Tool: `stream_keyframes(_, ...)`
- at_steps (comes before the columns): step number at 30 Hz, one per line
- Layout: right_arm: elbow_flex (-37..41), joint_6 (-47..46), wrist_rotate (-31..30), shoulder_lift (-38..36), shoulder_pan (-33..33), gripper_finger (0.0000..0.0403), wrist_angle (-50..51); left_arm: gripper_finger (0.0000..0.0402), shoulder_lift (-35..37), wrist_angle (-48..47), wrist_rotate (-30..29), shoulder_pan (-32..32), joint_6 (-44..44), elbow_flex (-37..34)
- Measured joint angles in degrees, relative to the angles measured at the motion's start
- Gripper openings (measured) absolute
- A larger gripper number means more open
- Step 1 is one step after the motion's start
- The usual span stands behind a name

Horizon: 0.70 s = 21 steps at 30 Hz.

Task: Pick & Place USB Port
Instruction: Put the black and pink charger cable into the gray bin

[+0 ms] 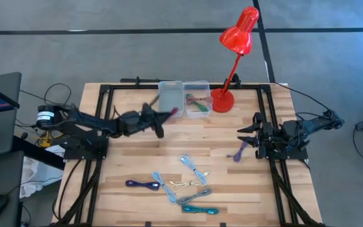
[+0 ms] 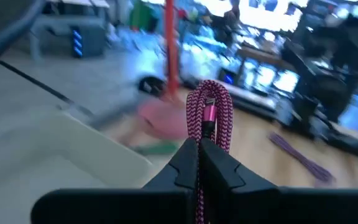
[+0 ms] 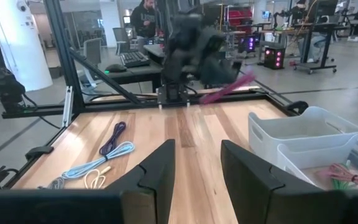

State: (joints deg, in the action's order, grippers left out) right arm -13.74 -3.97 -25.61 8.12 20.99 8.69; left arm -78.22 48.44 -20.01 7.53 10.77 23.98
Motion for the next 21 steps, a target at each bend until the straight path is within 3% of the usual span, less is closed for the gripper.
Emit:
stream_keyframes(9,0.0,-0.6,-0.4,0.0,0.0,0.0122,0.8,0.0007,0.7,3.9,1.9,14.6,-0.4,0.0)
stream_keyframes(15,0.0,-0.6,-3.0,0.0,0.0,0.0122,0.9,0.0006,-6.3,12.7,6.0,20.7,3.2,0.3)
stream_keyframes(21,0.0,-0.6,-3.0,0.0,0.0,0.0122,0.9,0.0006,-16.5,13.1,10.5,22.8,4.7,6.4)
